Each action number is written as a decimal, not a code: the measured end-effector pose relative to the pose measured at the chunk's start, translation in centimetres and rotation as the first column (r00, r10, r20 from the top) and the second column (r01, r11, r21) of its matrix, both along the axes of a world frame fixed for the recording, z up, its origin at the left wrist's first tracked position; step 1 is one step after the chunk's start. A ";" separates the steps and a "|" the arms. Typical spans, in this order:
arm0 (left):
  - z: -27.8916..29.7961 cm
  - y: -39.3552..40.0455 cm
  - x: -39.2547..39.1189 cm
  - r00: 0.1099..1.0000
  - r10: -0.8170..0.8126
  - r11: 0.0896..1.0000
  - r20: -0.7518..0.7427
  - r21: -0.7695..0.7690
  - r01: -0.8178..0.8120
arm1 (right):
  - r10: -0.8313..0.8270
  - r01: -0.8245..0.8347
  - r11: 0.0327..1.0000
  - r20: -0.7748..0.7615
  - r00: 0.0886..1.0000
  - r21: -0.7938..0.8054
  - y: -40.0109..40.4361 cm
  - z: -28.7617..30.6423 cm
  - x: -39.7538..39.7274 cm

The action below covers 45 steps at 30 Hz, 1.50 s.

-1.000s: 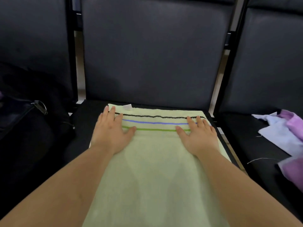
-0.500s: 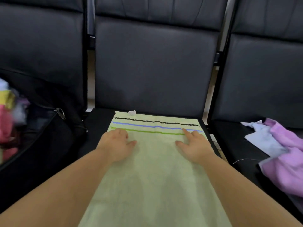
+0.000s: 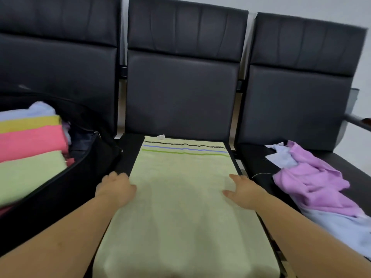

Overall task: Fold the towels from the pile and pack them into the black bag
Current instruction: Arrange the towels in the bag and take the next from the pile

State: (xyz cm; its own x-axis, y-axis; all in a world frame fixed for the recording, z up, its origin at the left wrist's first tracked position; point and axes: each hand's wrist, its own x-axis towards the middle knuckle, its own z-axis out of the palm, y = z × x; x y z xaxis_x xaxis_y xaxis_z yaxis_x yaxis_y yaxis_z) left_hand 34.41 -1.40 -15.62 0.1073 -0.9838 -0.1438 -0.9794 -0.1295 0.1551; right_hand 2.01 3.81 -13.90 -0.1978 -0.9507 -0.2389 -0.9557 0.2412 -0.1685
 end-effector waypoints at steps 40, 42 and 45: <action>5.2 7.7 5.8 0.841 -0.358 0.931 -0.406 -0.092 0.352 | -0.025 0.067 0.988 0.279 0.960 -0.142 10.3 4.8 -3.3; 5.8 7.8 5.7 0.869 -0.398 0.917 -0.293 -0.138 0.374 | 0.013 0.022 0.983 0.193 0.981 -0.182 10.4 5.0 -3.3; 6.9 8.3 6.1 0.847 -0.413 0.908 -0.335 -0.228 0.352 | 0.048 0.002 0.966 0.184 0.982 -0.259 10.7 5.4 -3.9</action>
State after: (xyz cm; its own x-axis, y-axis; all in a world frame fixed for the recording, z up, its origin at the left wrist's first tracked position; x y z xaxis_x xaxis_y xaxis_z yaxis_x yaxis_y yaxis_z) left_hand 40.49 6.91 -8.70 -0.3131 -0.9480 0.0565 -0.8131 0.2984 0.4998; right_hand -1.93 14.53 -8.55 -0.1502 -0.9885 -0.0167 -0.9058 0.1444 -0.3984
